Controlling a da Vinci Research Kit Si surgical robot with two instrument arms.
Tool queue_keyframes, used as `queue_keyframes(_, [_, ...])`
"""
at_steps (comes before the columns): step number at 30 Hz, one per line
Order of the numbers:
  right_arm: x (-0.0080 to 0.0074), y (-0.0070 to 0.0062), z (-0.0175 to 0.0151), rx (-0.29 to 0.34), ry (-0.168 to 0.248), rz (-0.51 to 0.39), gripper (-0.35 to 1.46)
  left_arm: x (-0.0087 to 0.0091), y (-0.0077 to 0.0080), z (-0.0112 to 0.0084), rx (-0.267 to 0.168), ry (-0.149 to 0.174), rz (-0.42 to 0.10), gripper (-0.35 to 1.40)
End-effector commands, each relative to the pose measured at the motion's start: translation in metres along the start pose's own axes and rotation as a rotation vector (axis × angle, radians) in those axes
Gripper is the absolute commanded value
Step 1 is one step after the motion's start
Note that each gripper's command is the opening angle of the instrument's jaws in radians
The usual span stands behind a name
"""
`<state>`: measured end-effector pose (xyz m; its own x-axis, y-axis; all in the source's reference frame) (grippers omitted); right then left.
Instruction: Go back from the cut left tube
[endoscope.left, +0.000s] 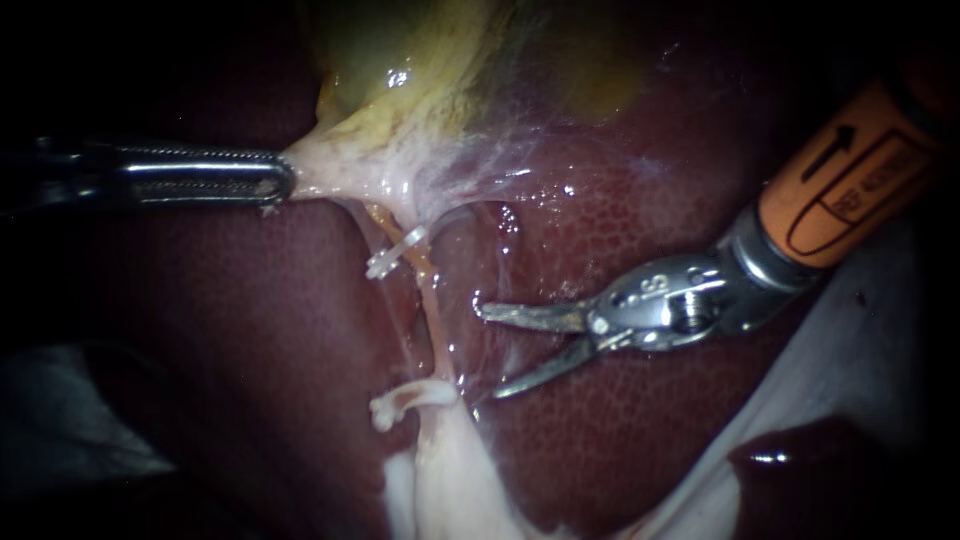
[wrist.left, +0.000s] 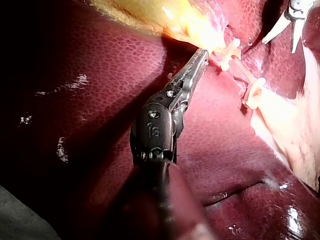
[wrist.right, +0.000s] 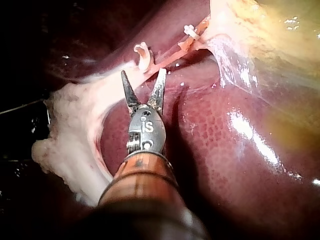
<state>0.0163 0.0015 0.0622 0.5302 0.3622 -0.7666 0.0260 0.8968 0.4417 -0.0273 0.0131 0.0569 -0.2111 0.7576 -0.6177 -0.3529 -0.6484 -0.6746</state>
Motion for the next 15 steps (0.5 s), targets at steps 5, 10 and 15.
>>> queue_keyframes(5, [0.0001, 0.0001, -0.0021, -0.028, -0.043, -0.024, 1.45, 0.0001, 0.0000, 0.0002, 0.000, 0.001, 0.000, -0.35])
queue_keyframes(10, [0.0005, 0.0006, -0.0044, -0.064, -0.077, -0.036, 1.45, 0.0001, 0.0000, 0.0002, 0.000, 0.001, 0.000, -0.35])
queue_keyframes(15, [0.0010, 0.0008, -0.0060, -0.093, -0.088, -0.038, 1.45, 0.0001, 0.0000, 0.0002, 0.000, 0.001, 0.000, -0.35])
